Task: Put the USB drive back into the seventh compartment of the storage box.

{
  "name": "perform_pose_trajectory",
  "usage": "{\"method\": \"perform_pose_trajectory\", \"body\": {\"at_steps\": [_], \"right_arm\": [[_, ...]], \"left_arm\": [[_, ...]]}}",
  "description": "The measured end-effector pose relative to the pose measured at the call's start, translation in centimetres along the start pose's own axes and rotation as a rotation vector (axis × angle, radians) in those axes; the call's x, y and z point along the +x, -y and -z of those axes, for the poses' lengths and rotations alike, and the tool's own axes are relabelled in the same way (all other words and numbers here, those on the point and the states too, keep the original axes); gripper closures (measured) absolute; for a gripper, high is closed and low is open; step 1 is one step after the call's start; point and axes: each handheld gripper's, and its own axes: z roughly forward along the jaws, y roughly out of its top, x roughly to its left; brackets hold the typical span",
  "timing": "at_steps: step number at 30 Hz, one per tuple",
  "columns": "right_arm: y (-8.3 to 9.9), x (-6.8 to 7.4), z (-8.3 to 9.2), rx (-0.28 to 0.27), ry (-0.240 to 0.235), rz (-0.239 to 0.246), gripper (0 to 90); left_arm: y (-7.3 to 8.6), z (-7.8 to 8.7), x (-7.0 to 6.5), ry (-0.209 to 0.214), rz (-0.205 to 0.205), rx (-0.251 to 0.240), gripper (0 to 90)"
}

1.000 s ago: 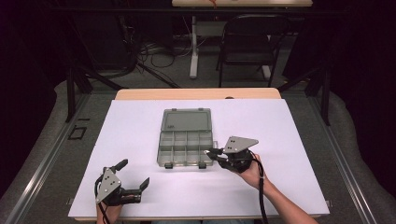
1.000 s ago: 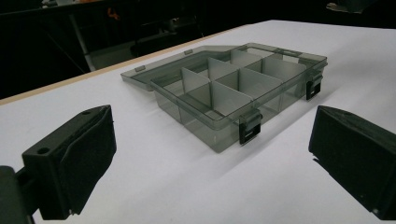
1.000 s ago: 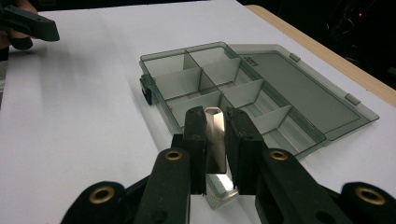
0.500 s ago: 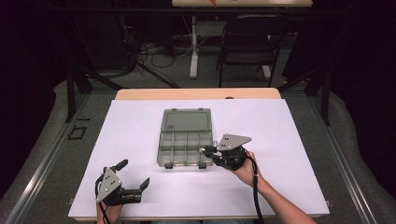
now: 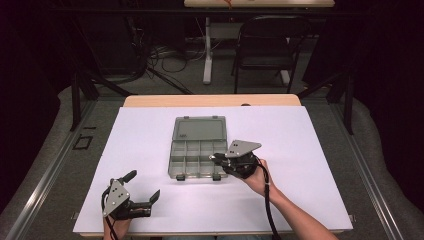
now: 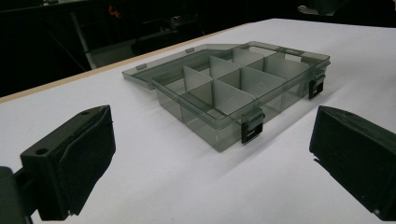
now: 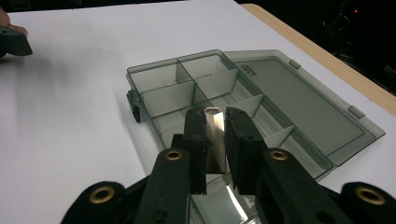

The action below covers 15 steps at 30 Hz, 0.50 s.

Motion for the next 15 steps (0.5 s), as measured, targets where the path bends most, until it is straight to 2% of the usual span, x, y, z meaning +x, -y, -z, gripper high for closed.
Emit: {"method": "perform_pose_trajectory", "body": {"at_steps": [15], "right_arm": [[-1.5,0.0,-2.1,0.014,0.016,-0.019,79.4]], "left_arm": [[-0.1,0.0,0.1,-0.003,0.007,-0.009,0.4]]}}
